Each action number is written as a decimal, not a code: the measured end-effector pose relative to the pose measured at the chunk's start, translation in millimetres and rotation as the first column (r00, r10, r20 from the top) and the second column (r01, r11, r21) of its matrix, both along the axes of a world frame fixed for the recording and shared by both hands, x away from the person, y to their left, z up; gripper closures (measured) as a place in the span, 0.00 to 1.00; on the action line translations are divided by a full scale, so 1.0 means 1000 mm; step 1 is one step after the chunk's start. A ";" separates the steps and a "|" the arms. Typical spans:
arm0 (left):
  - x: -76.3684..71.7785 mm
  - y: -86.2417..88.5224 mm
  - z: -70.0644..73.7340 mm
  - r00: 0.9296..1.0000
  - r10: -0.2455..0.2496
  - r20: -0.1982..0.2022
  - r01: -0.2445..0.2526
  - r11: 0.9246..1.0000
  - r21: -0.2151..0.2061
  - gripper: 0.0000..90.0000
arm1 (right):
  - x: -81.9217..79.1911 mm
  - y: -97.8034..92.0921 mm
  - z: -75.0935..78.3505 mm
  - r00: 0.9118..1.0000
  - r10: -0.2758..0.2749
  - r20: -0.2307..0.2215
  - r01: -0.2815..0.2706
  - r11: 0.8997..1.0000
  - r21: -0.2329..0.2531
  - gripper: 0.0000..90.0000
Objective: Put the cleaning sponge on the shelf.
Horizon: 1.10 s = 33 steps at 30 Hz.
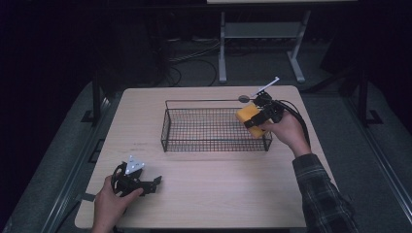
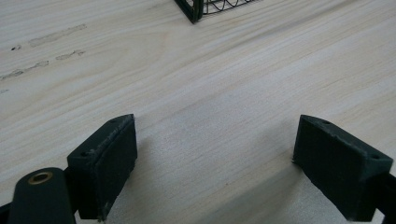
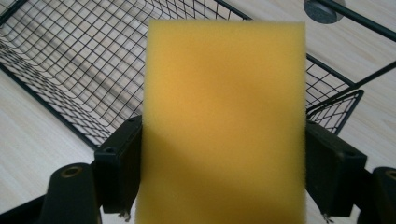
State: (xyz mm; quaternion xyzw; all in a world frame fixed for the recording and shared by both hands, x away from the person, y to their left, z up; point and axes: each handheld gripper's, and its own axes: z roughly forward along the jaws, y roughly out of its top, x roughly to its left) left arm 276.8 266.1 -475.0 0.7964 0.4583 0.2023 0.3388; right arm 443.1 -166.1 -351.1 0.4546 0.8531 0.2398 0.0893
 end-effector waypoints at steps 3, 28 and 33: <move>0.000 0.000 0.000 1.000 0.000 0.000 0.000 1.000 0.000 0.14 | 0.006 0.003 -0.005 1.000 -0.001 -0.007 0.001 1.000 -0.005 0.26; 0.000 0.000 0.000 1.000 0.000 0.000 0.000 1.000 0.000 0.14 | 0.028 0.014 -0.040 0.998 -0.014 -0.058 0.012 0.999 -0.030 0.25; 0.000 0.000 0.000 1.000 0.000 0.000 0.000 1.000 0.001 0.14 | 0.028 0.015 -0.045 0.996 -0.014 -0.084 0.011 0.999 -0.031 0.25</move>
